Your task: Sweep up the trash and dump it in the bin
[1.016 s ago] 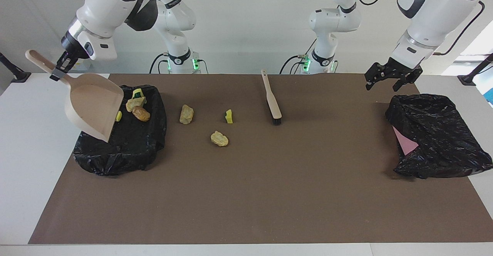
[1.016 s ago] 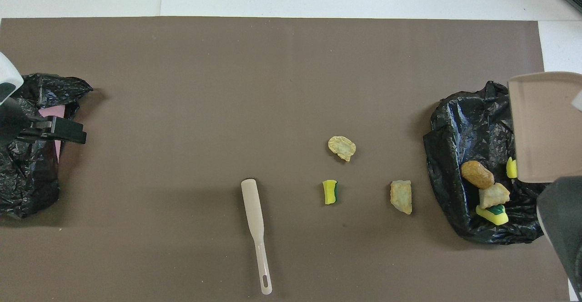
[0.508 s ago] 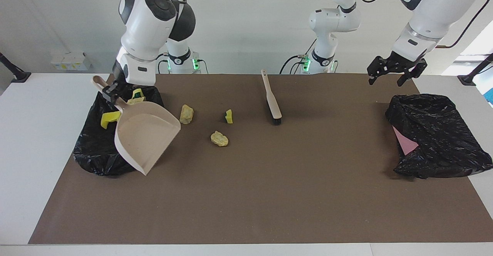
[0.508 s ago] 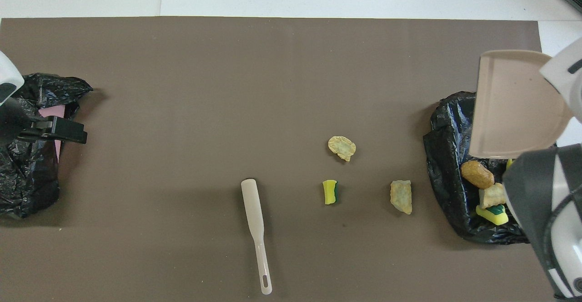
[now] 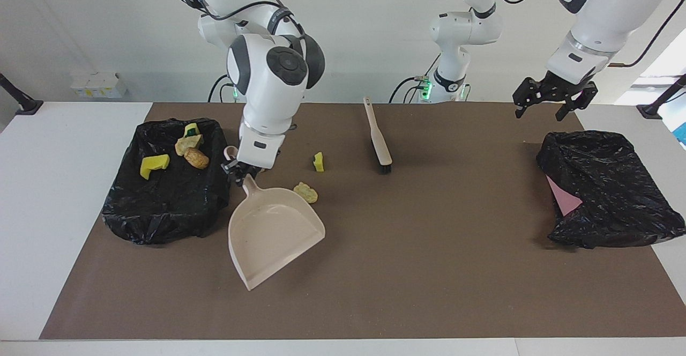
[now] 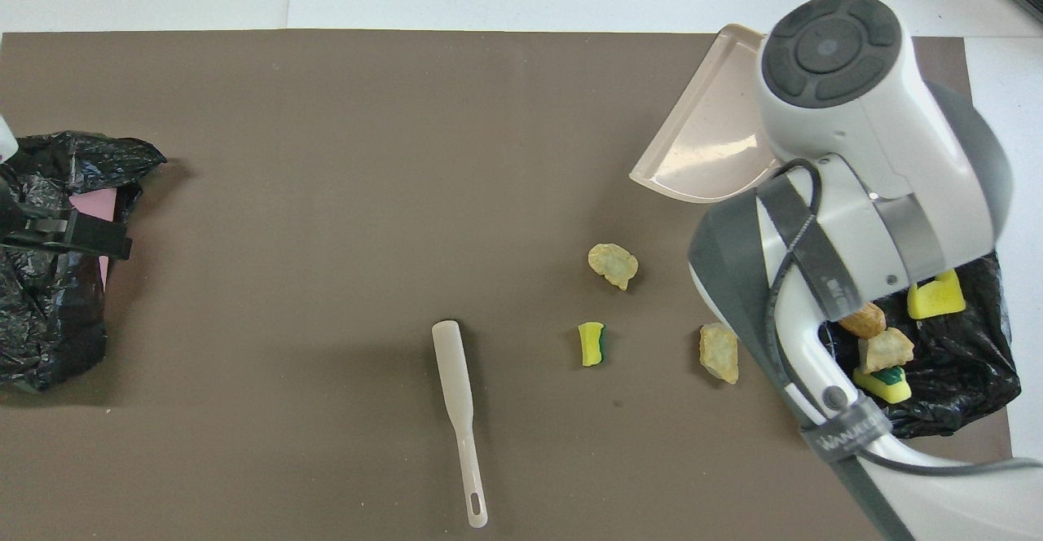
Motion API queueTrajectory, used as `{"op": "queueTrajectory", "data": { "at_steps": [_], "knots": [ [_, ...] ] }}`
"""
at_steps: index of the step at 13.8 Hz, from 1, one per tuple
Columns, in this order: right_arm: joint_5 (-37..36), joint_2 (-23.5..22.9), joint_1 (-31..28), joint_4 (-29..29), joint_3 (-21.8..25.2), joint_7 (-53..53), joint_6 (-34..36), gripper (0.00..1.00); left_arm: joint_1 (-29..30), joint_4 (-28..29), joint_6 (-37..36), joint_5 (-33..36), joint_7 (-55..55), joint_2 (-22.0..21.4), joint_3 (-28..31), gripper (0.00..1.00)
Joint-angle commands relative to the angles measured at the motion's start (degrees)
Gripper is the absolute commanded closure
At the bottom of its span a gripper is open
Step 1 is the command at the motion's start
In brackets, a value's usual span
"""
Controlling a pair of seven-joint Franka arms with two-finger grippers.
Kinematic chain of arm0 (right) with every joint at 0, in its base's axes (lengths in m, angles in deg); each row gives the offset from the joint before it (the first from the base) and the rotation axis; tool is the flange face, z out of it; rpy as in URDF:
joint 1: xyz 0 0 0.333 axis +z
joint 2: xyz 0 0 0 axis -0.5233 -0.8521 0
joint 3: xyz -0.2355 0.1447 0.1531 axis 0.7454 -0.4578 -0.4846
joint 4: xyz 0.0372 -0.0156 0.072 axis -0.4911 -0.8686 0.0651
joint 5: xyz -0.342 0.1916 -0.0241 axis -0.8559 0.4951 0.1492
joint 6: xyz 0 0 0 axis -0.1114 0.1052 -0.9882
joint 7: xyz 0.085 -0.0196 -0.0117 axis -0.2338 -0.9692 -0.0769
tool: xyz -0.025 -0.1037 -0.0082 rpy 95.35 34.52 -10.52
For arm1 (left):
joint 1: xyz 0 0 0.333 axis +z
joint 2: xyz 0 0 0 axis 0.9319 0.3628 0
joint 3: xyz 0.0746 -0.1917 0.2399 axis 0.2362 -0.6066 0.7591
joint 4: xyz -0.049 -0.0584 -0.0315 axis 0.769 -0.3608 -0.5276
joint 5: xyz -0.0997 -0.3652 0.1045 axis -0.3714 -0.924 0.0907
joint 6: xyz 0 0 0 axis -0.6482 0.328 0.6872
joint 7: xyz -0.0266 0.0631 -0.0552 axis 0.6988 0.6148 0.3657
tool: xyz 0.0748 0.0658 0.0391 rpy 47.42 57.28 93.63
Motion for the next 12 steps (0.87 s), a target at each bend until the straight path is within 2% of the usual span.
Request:
{"op": "queueTrajectory", "data": {
  "at_steps": [1,4,6,8,10,12],
  "knots": [
    [4.27,-5.61,3.29,7.92,-0.06,13.61,0.59,1.0,-0.46,-0.07,0.31,0.43,0.63,0.06,0.2,0.0],
    [10.15,-8.87,7.24,9.95,0.02,28.57,-3.17,1.0,-0.37,0.37,0.05,0.43,0.63,-0.2,0.2,0.0],
    [11.4,-11.67,9.88,10.13,-0.06,37.27,-7.57,1.0,-0.37,1.16,0.22,0.43,0.63,-0.64,0.2,0.0],
    [11.93,-15.36,12.52,12.66,-0.06,45.1,-11.18,1.0,-0.46,1.52,0.14,0.43,0.63,-0.91,0.2,0.0],
    [12.11,-17.83,15.24,14.95,-0.06,47.07,-11.63,1.0,-0.46,1.69,0.05,0.43,0.63,-1.0,0.2,0.0],
    [15.08,-18.02,16.48,15.05,-0.06,47.69,-12.68,1.0,-0.46,1.87,0.05,0.43,0.63,-1.08,0.2,0.0]
  ]
}}
